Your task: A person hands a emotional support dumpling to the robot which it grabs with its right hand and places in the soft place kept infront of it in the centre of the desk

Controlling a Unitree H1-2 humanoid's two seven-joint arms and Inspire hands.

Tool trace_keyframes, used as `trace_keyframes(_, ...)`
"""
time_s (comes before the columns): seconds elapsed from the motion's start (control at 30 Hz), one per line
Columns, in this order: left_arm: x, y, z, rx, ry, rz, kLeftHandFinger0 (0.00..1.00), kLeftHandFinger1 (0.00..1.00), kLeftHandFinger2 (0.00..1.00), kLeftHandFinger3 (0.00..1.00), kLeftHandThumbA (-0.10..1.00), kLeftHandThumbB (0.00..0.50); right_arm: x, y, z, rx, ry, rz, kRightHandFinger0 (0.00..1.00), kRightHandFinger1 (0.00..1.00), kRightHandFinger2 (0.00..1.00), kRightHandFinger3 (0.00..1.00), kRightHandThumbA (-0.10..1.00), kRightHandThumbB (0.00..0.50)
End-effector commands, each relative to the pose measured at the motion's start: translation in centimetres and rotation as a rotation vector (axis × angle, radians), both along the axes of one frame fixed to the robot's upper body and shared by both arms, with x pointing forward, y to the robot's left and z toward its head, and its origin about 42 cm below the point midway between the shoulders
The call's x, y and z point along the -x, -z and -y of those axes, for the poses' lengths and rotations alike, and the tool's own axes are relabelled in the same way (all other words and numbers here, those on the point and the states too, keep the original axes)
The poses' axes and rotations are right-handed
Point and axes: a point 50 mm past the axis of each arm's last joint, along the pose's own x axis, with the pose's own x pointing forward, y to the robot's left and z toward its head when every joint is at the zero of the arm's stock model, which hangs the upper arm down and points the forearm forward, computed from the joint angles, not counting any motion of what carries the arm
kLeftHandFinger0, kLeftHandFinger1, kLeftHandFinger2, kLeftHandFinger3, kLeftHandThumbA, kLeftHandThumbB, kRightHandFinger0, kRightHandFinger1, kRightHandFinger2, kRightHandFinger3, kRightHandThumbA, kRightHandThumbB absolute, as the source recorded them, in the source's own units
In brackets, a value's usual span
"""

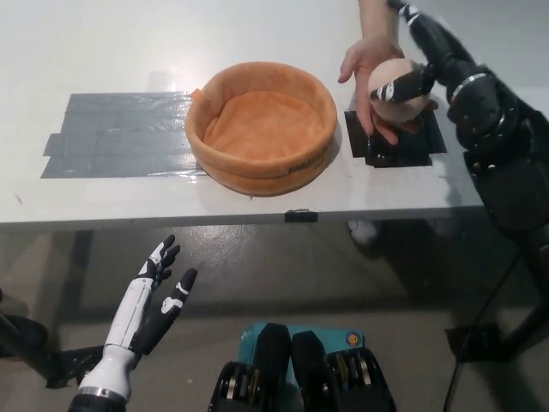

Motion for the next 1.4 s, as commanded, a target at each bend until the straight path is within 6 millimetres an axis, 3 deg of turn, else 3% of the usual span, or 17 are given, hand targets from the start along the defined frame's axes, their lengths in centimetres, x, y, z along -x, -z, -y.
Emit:
trace_keyframes(0.0, -0.2, -1.4, 0.0, -0.002, 0.019, 0.062, 1.00, 1.00, 1.00, 1.00, 0.87, 0.022, -0.9, -2.0, -1.1, 0.023, -0.036, 0.002, 1.00, 1.00, 1.00, 1.00, 0.94, 0.434)
trace_keyframes(0.37, -0.3, -1.6, 0.0, 0.004, 0.015, 0.068, 1.00, 1.00, 1.00, 1.00, 0.85, 0.015, -1.6, 1.0, -0.4, 0.059, -0.008, -0.118, 1.00, 1.00, 1.00, 1.00, 0.95, 0.426)
trace_keyframes(0.43, -0.4, -1.7, 0.0, 0.006, 0.014, 0.072, 1.00, 1.00, 1.00, 1.00, 0.85, 0.020, -1.8, 1.2, -0.1, 0.066, 0.007, -0.148, 1.00, 1.00, 1.00, 1.00, 0.87, 0.407)
trace_keyframes(0.5, -0.4, -1.7, 0.0, 0.012, 0.014, 0.068, 1.00, 1.00, 1.00, 1.00, 0.85, 0.018, -2.1, 1.7, 0.3, 0.114, 0.032, -0.168, 1.00, 1.00, 1.00, 1.00, 0.64, 0.351)
trace_keyframes(0.57, -0.5, -1.7, 0.0, 0.012, 0.018, 0.075, 1.00, 1.00, 1.00, 1.00, 0.85, 0.009, -2.4, 2.1, 0.7, 0.098, 0.054, -0.149, 1.00, 1.00, 1.00, 1.00, 0.14, 0.279)
trace_keyframes(0.6, -0.5, -1.7, 0.0, 0.013, 0.018, 0.073, 1.00, 1.00, 1.00, 1.00, 0.85, 0.011, -2.3, 2.2, 0.9, 0.105, 0.058, -0.109, 0.62, 0.67, 0.79, 1.00, -0.05, 0.277)
trace_keyframes(0.63, -0.5, -1.7, 0.0, 0.014, 0.018, 0.073, 1.00, 1.00, 1.00, 1.00, 0.85, 0.012, -2.3, 2.3, 1.0, 0.109, 0.061, -0.092, 0.41, 0.54, 0.68, 0.95, -0.09, 0.253)
trace_keyframes(0.67, -0.5, -1.7, 0.1, 0.008, 0.017, 0.073, 1.00, 1.00, 1.00, 1.00, 0.85, 0.017, -2.2, 2.4, 1.2, 0.109, 0.079, -0.067, 0.17, 0.35, 0.52, 0.78, -0.10, 0.218)
trace_keyframes(0.7, -0.5, -1.8, 0.1, 0.007, 0.017, 0.072, 1.00, 1.00, 1.00, 1.00, 0.85, 0.018, -2.2, 2.6, 1.3, 0.098, 0.090, -0.043, 0.01, 0.29, 0.53, 0.60, -0.10, 0.207)
trace_keyframes(0.73, -0.6, -2.0, 0.1, 0.010, 0.016, 0.074, 1.00, 1.00, 1.00, 1.00, 0.86, 0.018, -2.3, 2.8, 1.5, 0.054, 0.096, 0.012, 0.00, 0.30, 0.60, 0.43, -0.10, 0.215)
trace_keyframes(0.77, -0.6, -1.9, 0.1, 0.012, 0.015, 0.074, 1.00, 1.00, 1.00, 1.00, 0.86, 0.018, -2.4, 2.8, 1.6, 0.054, 0.099, 0.020, 0.00, 0.35, 0.70, 0.45, -0.10, 0.215)
trace_keyframes(0.83, -0.6, -1.9, 0.1, 0.011, 0.017, 0.073, 1.00, 1.00, 1.00, 1.00, 0.86, 0.025, -2.5, 2.8, 1.6, 0.027, 0.121, 0.063, 0.01, 0.48, 0.89, 0.67, -0.10, 0.219)
trace_keyframes(0.97, -0.7, -1.9, 0.1, 0.016, 0.017, 0.075, 1.00, 1.00, 1.00, 1.00, 0.88, 0.031, -2.5, 2.0, 1.5, -0.035, 0.131, 0.118, 0.02, 0.59, 0.96, 0.98, -0.10, 0.208)
trace_keyframes(1.0, -0.8, -1.8, 0.1, 0.017, 0.018, 0.078, 1.00, 1.00, 1.00, 1.00, 0.88, 0.029, -2.4, 1.6, 1.4, -0.042, 0.132, 0.139, 0.09, 0.66, 1.00, 1.00, -0.10, 0.201)
trace_keyframes(1.17, -0.9, -1.9, 0.1, 0.013, 0.015, 0.078, 1.00, 1.00, 1.00, 1.00, 0.89, 0.023, -1.9, -0.9, 0.7, -0.116, 0.105, 0.310, 0.18, 0.68, 1.00, 0.98, -0.10, 0.201)
trace_keyframes(1.3, -1.0, -2.0, 0.1, 0.014, 0.015, 0.080, 1.00, 1.00, 1.00, 1.00, 0.88, 0.020, -0.3, -4.5, -0.9, -0.153, 0.053, 0.504, 0.00, 0.50, 0.91, 0.99, -0.10, 0.158)
trace_keyframes(1.37, -1.1, -2.0, 0.0, 0.013, 0.017, 0.081, 1.00, 1.00, 1.00, 1.00, 0.88, 0.018, 0.7, -6.3, -1.9, -0.162, 0.022, 0.596, 0.00, 0.49, 0.91, 0.98, -0.10, 0.150)
